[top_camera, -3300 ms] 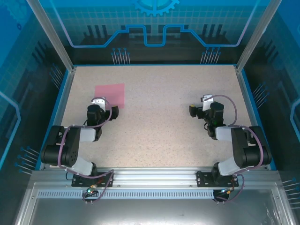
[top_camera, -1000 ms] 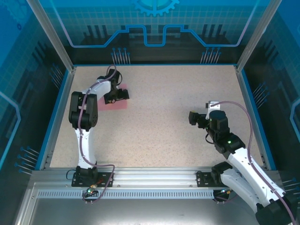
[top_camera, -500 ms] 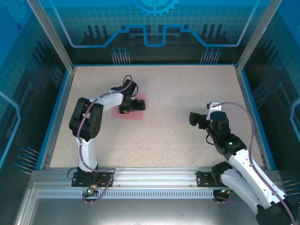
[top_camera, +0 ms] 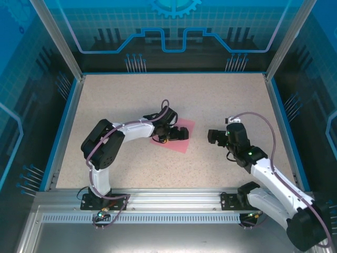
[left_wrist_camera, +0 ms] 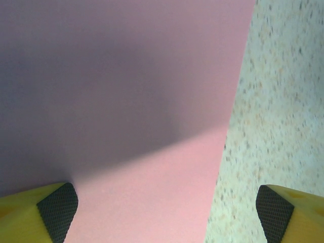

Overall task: Fold a paper plane with a square sheet of paper (fold left side to right side)
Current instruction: Move the square sheet of paper to the center of the table, then pick up the square sheet of paper from the center of the table.

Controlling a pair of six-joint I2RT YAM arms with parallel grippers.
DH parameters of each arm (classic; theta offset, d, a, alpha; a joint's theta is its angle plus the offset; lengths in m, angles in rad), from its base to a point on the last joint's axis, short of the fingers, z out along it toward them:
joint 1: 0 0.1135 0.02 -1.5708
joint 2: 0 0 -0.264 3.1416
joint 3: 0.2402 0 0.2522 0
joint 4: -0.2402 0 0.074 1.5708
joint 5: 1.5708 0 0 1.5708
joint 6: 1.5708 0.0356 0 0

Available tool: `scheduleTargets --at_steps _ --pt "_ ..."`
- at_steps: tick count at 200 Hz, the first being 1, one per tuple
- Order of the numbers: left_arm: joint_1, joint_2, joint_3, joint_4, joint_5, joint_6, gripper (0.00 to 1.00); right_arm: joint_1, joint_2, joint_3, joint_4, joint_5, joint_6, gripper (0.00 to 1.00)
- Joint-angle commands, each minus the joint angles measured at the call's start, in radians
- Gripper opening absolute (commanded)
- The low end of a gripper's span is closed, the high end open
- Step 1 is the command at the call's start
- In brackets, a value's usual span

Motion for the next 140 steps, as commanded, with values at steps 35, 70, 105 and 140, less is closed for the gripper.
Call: scheduleTargets --at_steps 35,70,105,140 --pt "0.106 -0.157 -0.092 -0.131 0.091 -0.020 0.96 0.058 0.393 0.217 0.002 -0.058 0.046 0.99" --pt "0.205 -0.134 -0.090 -0.138 0.123 0.031 0.90 0.110 0.646 0.376 0.047 -0.064 0.086 0.99" --pt "0.240 -0.077 -0.079 -0.140 0.114 0.066 0.77 0.158 0.845 0.528 0.040 -0.069 0.107 0.99" --pt "0.239 -0.032 -0.104 -0.129 0.113 0.076 0.69 0.184 0.959 0.622 0.017 -0.082 0.108 0.99"
